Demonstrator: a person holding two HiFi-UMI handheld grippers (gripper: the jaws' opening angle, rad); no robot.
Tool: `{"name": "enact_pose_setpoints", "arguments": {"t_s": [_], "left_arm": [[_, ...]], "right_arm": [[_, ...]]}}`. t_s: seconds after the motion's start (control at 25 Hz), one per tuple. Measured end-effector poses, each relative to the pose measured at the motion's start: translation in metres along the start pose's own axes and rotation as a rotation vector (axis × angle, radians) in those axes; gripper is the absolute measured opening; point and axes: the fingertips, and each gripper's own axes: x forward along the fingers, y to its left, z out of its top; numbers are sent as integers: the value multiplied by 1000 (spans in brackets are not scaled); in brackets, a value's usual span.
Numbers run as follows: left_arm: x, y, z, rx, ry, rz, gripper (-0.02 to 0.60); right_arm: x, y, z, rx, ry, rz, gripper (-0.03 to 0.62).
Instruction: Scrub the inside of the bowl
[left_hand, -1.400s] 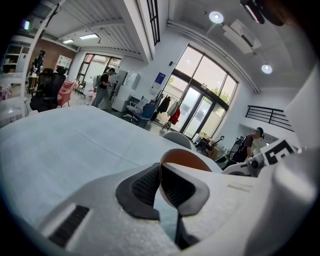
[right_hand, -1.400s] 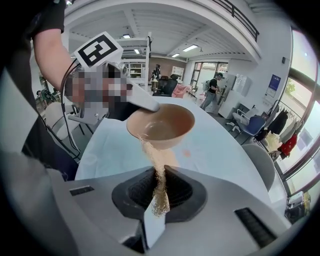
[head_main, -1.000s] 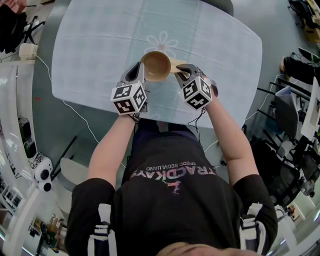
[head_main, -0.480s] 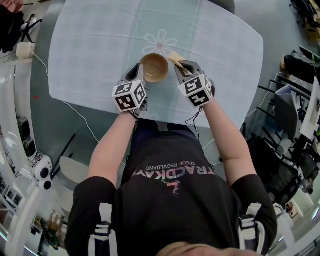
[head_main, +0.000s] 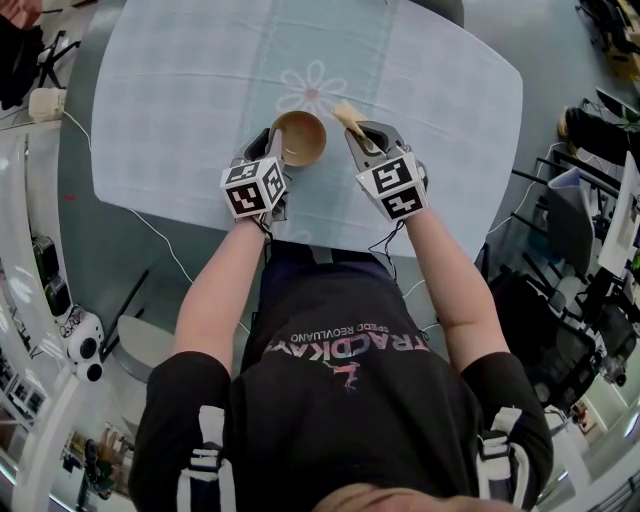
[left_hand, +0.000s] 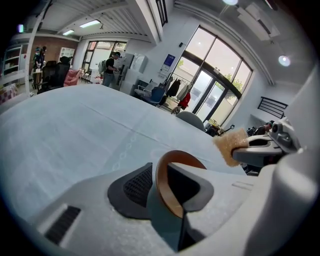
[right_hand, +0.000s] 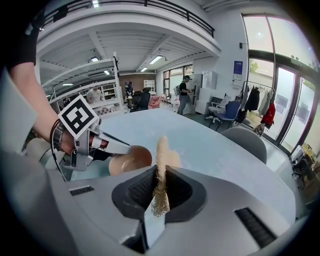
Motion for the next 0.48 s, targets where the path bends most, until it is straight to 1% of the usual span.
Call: {"name": "enact_pose_setpoints", "arguments": {"t_s": [0.04, 0.08, 0.28, 0.4, 0.48], "left_arm": [[0, 0, 0, 4, 0, -1, 125], [0, 0, 0, 7, -1, 1, 144], [-14, 4, 7, 17, -40, 30, 144], [-35, 5, 16, 21, -80, 43, 143], [-50, 2, 26, 41, -119, 50, 124]], "right_arm": [[-1, 0, 1, -1, -3, 2, 32], [-1, 0, 1, -3, -6, 4, 32], [-8, 2, 7, 13, -38, 13, 32], [-19, 3, 15, 26, -71, 19, 32], [-28, 3, 24, 33, -106, 26, 32]]}}
